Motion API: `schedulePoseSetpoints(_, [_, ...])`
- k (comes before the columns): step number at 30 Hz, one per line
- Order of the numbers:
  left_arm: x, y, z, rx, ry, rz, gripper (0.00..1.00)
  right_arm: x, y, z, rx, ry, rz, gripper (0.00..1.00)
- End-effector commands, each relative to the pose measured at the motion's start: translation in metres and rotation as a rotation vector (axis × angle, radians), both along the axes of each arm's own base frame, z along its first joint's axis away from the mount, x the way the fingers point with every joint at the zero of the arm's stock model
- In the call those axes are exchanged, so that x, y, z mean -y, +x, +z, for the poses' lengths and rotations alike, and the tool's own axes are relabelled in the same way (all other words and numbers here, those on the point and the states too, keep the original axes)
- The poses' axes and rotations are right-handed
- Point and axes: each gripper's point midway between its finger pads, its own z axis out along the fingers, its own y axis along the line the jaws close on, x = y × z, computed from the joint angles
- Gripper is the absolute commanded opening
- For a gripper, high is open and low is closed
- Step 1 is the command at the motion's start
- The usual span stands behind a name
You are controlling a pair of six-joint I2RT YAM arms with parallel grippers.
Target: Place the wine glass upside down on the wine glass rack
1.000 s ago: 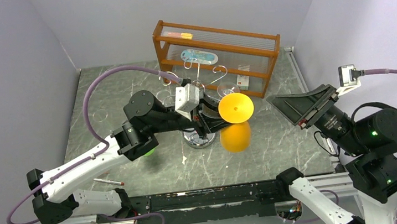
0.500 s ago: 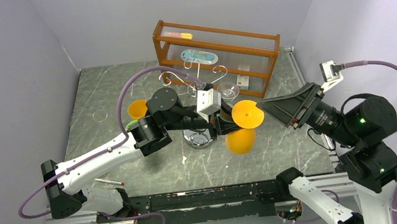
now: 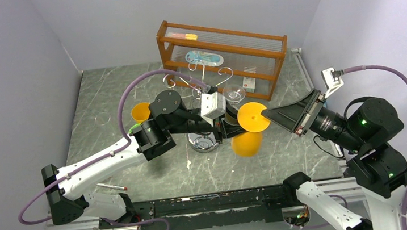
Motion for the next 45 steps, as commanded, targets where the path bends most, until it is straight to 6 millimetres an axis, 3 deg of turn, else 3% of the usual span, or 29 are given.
schedulePoseSetpoints(1, [-0.003, -0.004, 0.017, 0.059, -0.054, -0.004, 0.05, -0.007, -0.005, 0.003, -0.05, 0.071, 0.047, 0.35])
schedulePoseSetpoints(7, [0.004, 0.002, 0.005, 0.044, -0.031, 0.013, 0.05, -0.01, -0.006, 0.005, -0.098, 0.124, 0.064, 0.29])
schedulePoseSetpoints(10, [0.006, 0.004, 0.005, 0.026, -0.029, 0.019, 0.05, -0.011, -0.007, 0.0, -0.129, 0.147, 0.069, 0.06])
schedulePoseSetpoints(11, [0.006, 0.005, 0.005, 0.015, -0.027, 0.026, 0.09, -0.01, -0.006, -0.002, -0.139, 0.153, 0.057, 0.0])
schedulePoseSetpoints(14, [0.002, 0.008, 0.007, -0.017, -0.03, 0.052, 0.31, 0.0, -0.001, -0.002, -0.161, 0.156, -0.027, 0.0])
schedulePoseSetpoints(19, [-0.011, 0.009, 0.012, -0.053, -0.053, 0.097, 0.6, 0.015, 0.005, 0.002, -0.179, 0.166, -0.14, 0.0])
schedulePoseSetpoints(25, [-0.035, 0.018, 0.016, -0.114, -0.075, 0.207, 0.77, 0.037, 0.019, 0.0, -0.201, 0.164, -0.305, 0.0])
schedulePoseSetpoints(31, [-0.078, 0.039, 0.021, -0.156, -0.096, 0.416, 0.94, 0.06, 0.07, -0.011, -0.15, 0.122, -0.526, 0.0])
schedulePoseSetpoints(36, [-0.117, 0.068, 0.023, -0.173, -0.076, 0.651, 0.96, 0.063, 0.121, -0.015, -0.064, 0.048, -0.632, 0.0])
schedulePoseSetpoints(45, [-0.188, 0.102, 0.023, -0.276, -0.078, 1.006, 0.95, 0.038, 0.193, -0.023, -0.058, 0.057, -0.649, 0.0])
